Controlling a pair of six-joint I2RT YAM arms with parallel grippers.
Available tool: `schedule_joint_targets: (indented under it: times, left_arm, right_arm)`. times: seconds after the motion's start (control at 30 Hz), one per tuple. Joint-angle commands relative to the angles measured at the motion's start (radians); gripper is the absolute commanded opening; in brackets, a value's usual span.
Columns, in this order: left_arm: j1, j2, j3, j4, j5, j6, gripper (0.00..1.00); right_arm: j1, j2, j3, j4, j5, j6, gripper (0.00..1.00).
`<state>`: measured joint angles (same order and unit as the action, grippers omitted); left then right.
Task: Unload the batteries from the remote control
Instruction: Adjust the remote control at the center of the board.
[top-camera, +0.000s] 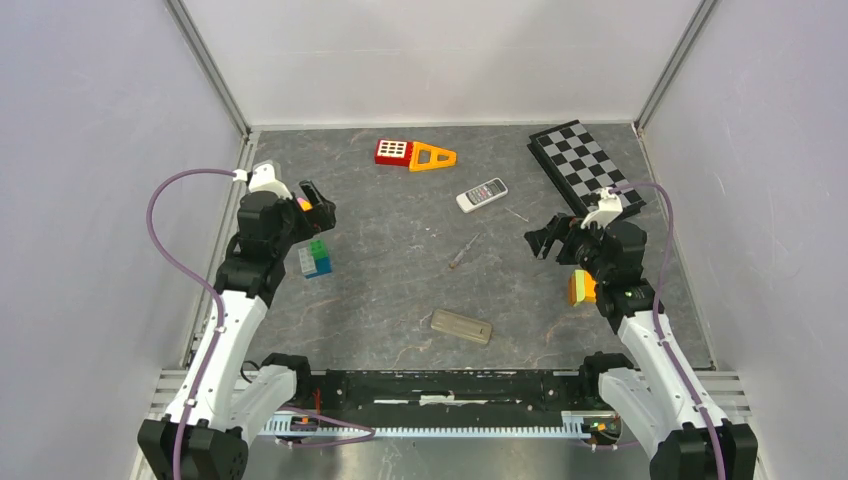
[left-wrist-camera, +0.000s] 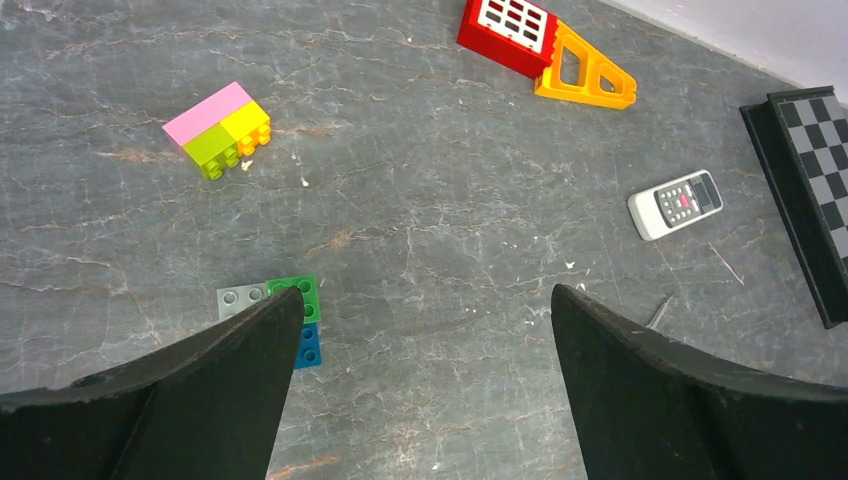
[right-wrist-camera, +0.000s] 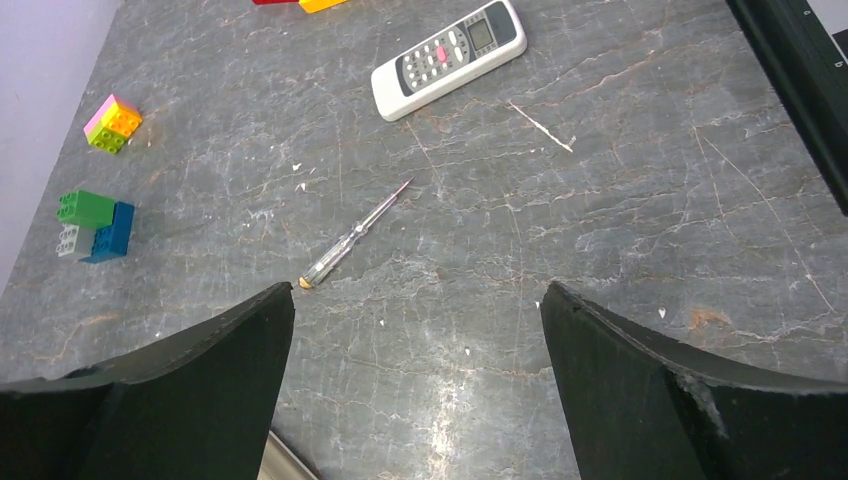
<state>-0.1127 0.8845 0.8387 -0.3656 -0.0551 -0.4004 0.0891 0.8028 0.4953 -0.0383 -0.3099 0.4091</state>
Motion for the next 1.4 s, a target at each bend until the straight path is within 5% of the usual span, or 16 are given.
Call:
schedule_joint_targets:
  times: [0.0,0.3,0.37,0.67,1.0,1.37]
  left_arm:
    - [0.004,-0.020,0.008,0.027,-0.048,-0.047,1.00]
    - [0.003,-0.063,-0.003,-0.007,-0.051,-0.085,1.00]
    - [0.004,-0.085,-0.014,-0.025,-0.090,-0.142,1.00]
    - [0.003,-0.147,-0.080,0.086,0.225,-0.107,1.00]
    - [0.004,-0.160,-0.096,0.158,0.347,-0.060,1.00]
    - [0.004,-0.154,-0.151,0.270,0.368,-0.127,1.00]
  right_arm:
    - [-0.002,-0.012,0.034,0.027,0.030,0.025,0.98]
    - [-0.004,-0.051,0.008,0.031,0.121,0.120,0.98]
    - [-0.003,-0.028,0.016,0.031,0.073,0.075,0.98]
    - [0.032,0.087,0.038,0.005,-0.312,-0.146,0.98]
    - [0.339,0.071,0.124,-0.285,0.071,-0.431,0.96]
    - [0.671,0.085,0.080,-0.379,0.211,-0.667,0.94]
